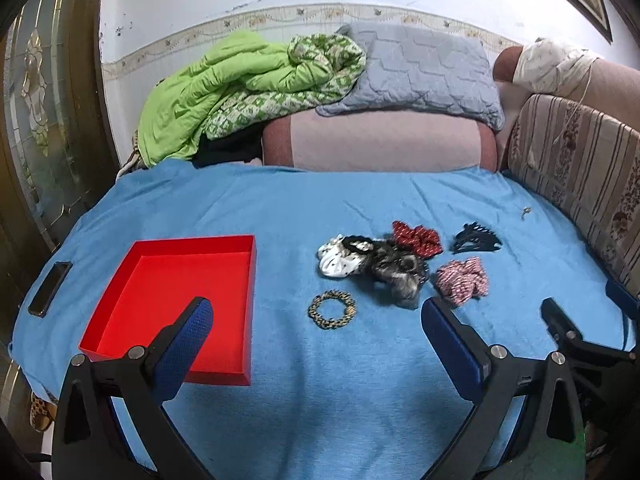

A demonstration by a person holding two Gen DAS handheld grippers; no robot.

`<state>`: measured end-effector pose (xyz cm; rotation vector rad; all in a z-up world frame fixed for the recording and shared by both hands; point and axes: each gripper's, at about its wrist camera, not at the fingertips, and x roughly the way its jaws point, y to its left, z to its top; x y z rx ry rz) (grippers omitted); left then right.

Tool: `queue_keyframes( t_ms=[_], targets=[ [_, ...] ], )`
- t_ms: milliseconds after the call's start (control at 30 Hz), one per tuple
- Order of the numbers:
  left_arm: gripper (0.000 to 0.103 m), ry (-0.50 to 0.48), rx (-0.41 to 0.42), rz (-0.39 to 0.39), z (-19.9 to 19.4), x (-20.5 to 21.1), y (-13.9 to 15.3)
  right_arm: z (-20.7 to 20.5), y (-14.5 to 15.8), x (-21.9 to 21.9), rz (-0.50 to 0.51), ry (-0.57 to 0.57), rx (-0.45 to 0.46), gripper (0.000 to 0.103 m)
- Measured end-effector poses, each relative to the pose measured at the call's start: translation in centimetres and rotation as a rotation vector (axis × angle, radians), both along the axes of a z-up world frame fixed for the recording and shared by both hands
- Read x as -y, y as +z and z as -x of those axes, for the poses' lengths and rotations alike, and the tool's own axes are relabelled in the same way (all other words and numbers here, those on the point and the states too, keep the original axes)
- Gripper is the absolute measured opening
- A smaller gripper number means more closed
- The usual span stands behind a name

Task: Organize jewelry

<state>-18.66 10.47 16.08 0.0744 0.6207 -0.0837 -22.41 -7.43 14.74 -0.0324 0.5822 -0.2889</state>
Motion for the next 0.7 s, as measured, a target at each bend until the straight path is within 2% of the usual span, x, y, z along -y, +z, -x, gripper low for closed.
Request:
queue_keyframes(
  t_ms=[233,400,533,700],
  targets=[
    [0.103,0.007,-0.052,0.005,-2.7,-1.6,-1.1,-2.3,-1.2,2.3,-0.053,-0.024,-0.042,0.103],
    [0.102,-0.033,-0.099,0.049,-5.4,-1.6,-1.7,-4.6,-2.0,4.2,-0.105,-0.029,-0.071,0.102],
    [0.086,-0.08,-0.173,0.086,-8.2,-0.4,-2.6,-6.6,-2.6,4.8,-0.149,0.002,-0.095,0.097],
    [0.084,-0.13,-0.265,0.161,-11.1,1.7,-4.2,-9.5,-3.8,4.6,-0.194,0.057,-0.134,0.086]
  ],
)
